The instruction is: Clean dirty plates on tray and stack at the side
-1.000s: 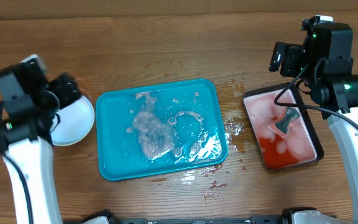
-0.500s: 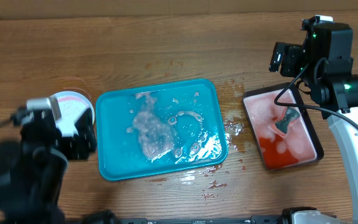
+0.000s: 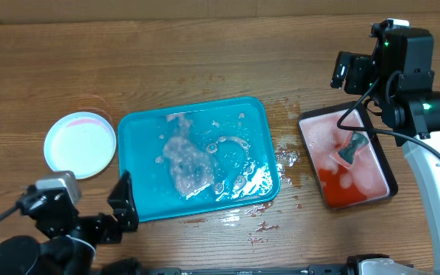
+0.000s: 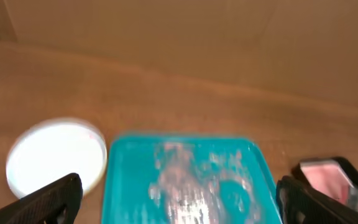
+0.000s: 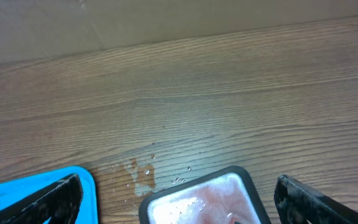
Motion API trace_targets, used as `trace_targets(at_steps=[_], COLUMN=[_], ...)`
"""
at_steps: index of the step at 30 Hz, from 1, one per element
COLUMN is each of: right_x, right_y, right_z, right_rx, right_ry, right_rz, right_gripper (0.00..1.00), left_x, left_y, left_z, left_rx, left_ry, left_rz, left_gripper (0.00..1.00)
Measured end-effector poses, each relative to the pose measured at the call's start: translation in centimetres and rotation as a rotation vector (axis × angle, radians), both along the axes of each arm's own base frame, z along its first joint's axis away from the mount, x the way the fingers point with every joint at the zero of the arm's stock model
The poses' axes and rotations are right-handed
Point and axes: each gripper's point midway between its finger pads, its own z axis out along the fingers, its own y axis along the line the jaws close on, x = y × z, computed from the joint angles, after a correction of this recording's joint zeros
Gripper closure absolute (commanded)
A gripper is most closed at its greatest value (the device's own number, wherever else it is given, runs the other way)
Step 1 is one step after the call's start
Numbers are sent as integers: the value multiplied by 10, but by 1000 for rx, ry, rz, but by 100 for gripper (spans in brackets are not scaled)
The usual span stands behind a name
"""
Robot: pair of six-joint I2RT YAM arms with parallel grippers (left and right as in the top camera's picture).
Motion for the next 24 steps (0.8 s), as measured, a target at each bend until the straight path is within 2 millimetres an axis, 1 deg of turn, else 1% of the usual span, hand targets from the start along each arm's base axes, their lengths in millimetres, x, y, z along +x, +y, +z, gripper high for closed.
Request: trace_targets(at_steps=[4, 6, 9, 11, 13, 16, 18, 21, 24], right_x=[0, 0, 0, 0, 0, 0, 0, 0, 0], right_y=[0, 0, 0, 0, 0, 0, 0, 0, 0], right_z=[0, 0, 0, 0, 0, 0, 0, 0, 0], right_rx=[0, 0, 0, 0, 0, 0, 0, 0, 1], right_ry=[1, 0, 0, 0, 0, 0, 0, 0, 0], right_rz=[0, 0, 1, 0, 1, 0, 1, 0, 0], right_gripper=[0, 0, 0, 0, 0, 0, 0, 0, 0], left_x=[-16, -21, -22, -16, -7, 4, 7, 11, 19], left_y=[-9, -12, -14, -13, -11, -8, -7, -7, -6], left_z=[-29, -36, -37, -27, -12, 11, 20, 27, 33], left_rx=[-98, -148, -181, -161, -97, 53, 151, 271, 347], left_ry=[141, 181, 187, 140, 64, -55, -106, -150, -200], left_rz=[5, 14, 21, 10, -19, -75, -110, -152, -179], left_gripper=[0, 0, 0, 0, 0, 0, 0, 0, 0])
